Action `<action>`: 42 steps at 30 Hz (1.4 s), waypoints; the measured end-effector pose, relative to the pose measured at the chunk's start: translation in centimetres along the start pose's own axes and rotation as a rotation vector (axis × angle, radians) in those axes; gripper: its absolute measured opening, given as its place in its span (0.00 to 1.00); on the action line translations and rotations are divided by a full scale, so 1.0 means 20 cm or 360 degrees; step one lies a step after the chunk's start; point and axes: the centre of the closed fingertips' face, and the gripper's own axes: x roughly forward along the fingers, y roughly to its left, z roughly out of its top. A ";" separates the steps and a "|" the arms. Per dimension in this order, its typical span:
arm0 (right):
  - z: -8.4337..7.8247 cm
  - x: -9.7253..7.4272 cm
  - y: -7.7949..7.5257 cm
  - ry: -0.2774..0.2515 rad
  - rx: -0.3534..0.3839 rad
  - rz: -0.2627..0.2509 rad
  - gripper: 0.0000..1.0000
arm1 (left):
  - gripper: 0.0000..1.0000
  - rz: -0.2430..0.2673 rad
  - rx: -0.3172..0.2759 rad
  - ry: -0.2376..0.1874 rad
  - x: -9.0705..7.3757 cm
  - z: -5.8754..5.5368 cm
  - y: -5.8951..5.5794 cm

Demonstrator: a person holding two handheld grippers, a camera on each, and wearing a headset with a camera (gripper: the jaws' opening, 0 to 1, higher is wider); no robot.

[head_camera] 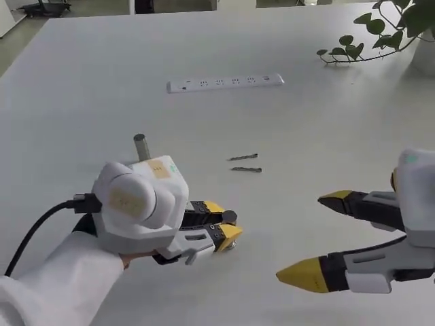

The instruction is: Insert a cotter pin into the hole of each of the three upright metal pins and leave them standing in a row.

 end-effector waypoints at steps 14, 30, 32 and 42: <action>-0.01 0.00 0.00 0.0032 -0.0019 0.0012 0.90 | 0.11 0.0012 -0.0023 -0.0016 -0.01 0.00 -0.01; 0.01 -0.01 0.00 0.0013 -0.0020 0.0009 0.90 | 0.32 -0.0077 -0.0056 -0.0206 -0.12 0.16 -0.03; 0.00 -0.01 0.00 0.0016 -0.0016 0.0008 0.90 | 0.37 -0.0099 -0.0035 -0.0204 -0.14 0.16 -0.04; -0.02 -0.01 0.00 0.0034 -0.0006 0.0013 0.89 | 0.82 -0.0210 -0.0109 -0.0139 -0.28 0.04 -0.15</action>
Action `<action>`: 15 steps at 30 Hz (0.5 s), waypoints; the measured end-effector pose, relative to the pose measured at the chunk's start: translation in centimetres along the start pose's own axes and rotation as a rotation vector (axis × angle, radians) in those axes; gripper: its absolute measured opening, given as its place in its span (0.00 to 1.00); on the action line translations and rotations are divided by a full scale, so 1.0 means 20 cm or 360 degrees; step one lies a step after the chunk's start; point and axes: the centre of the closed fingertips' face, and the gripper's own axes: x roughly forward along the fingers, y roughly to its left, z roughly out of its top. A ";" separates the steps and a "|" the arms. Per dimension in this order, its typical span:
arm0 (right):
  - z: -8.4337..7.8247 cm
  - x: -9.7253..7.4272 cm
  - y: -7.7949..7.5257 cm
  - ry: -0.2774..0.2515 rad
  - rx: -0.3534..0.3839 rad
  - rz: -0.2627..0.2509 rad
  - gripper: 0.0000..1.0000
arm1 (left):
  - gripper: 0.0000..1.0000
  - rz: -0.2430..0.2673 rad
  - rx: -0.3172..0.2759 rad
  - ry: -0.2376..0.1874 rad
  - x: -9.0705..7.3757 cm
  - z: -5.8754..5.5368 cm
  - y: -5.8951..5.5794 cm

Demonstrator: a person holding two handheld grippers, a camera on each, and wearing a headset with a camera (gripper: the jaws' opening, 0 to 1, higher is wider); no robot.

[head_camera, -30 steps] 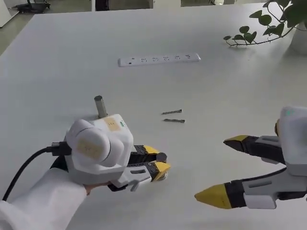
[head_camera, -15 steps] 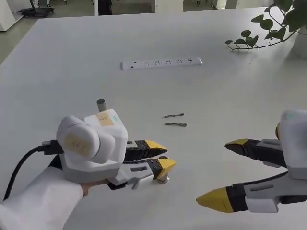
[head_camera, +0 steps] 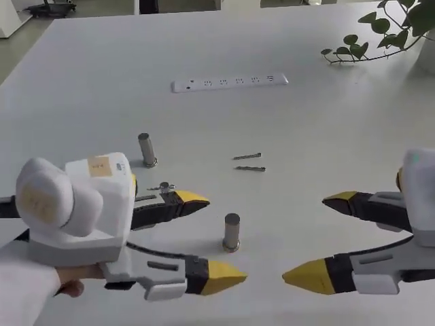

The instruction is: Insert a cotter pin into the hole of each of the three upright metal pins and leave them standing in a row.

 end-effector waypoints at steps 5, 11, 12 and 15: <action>0.00 0.01 0.00 0.0026 -0.0007 0.0008 0.89 | 0.95 0.0064 0.0023 0.0106 -0.06 -0.11 -0.01; 0.01 0.01 -0.01 0.0052 -0.0030 0.0007 0.88 | 0.99 0.0076 -0.0070 0.0099 -0.09 -0.16 -0.07; 0.01 0.00 -0.02 0.0056 -0.0034 0.0007 0.88 | 0.99 0.0095 -0.0087 0.0102 -0.10 -0.17 -0.07; 0.03 0.00 -0.04 0.0087 -0.0062 0.0006 0.87 | 0.99 0.0122 -0.0117 0.0100 -0.12 -0.18 -0.07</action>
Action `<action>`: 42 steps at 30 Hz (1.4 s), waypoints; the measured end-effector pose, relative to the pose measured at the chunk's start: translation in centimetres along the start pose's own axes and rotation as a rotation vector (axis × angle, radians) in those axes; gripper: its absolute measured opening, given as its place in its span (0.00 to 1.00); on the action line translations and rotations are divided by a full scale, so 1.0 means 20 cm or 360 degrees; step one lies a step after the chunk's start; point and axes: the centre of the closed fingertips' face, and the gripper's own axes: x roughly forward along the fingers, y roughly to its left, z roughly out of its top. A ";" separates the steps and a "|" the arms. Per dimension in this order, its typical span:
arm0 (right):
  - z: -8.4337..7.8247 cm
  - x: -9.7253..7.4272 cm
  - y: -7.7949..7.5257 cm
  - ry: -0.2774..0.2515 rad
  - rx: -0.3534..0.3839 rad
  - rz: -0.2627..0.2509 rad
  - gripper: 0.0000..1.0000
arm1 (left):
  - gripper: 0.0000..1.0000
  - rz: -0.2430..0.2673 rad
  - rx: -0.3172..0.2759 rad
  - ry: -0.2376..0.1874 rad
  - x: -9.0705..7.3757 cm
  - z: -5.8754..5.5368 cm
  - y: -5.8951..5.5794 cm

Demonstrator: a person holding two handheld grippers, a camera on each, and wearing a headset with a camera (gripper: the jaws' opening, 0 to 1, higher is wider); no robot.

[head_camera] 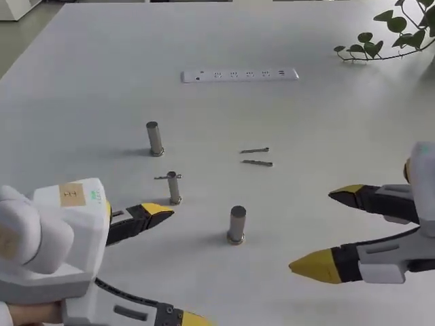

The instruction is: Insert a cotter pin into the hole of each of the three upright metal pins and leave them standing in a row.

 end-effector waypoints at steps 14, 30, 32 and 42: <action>0.16 0.06 -0.15 0.0116 -0.0116 0.0036 0.72 | 0.99 0.0138 -0.0127 -0.0082 -0.11 0.01 0.05; 0.25 0.29 -0.42 0.0430 -0.0371 0.0060 0.29 | 0.99 0.0282 -0.0222 -0.0147 -0.19 0.03 0.12; 0.25 0.33 -0.43 0.0466 -0.0414 0.0076 0.23 | 0.99 0.0293 -0.0233 -0.0140 -0.20 0.01 0.12; 0.19 0.49 -0.59 0.0644 -0.0538 0.0030 0.15 | 0.99 0.0339 -0.0268 -0.0093 -0.21 -0.07 0.14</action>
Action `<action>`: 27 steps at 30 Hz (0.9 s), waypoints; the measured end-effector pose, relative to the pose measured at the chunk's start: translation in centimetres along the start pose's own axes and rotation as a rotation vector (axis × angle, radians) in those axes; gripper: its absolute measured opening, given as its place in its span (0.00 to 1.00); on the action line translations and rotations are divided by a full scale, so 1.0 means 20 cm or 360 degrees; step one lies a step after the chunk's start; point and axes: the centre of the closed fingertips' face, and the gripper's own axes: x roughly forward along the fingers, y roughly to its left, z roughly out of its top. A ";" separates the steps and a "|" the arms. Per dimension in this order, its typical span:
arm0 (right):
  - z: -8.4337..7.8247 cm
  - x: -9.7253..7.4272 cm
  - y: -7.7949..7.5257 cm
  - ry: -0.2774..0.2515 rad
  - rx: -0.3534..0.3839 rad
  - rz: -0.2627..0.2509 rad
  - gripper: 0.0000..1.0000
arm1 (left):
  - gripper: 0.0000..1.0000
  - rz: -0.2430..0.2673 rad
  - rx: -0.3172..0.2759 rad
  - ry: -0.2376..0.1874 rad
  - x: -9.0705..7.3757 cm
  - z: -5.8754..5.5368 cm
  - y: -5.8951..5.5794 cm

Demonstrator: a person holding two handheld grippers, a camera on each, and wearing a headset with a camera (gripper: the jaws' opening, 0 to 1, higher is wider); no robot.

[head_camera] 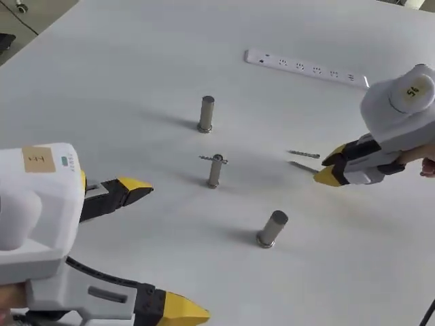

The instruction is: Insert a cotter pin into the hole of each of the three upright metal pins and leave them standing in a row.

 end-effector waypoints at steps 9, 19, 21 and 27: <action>0.01 0.06 -0.05 0.0016 -0.0082 -0.0024 0.06 | 0.88 0.0004 -0.0012 -0.0014 0.01 0.00 0.00; 0.01 0.08 -0.03 0.0043 -0.0122 0.0017 0.00 | 0.88 0.0025 -0.0031 -0.0064 -0.01 0.05 0.01; 0.01 0.07 -0.03 0.0073 -0.0230 0.0016 0.00 | 0.89 0.0023 -0.0032 -0.0059 -0.01 0.05 0.01; 0.01 0.08 -0.03 0.0133 -0.0361 0.0032 0.00 | 0.89 0.0014 -0.0026 -0.0050 -0.01 0.04 -0.01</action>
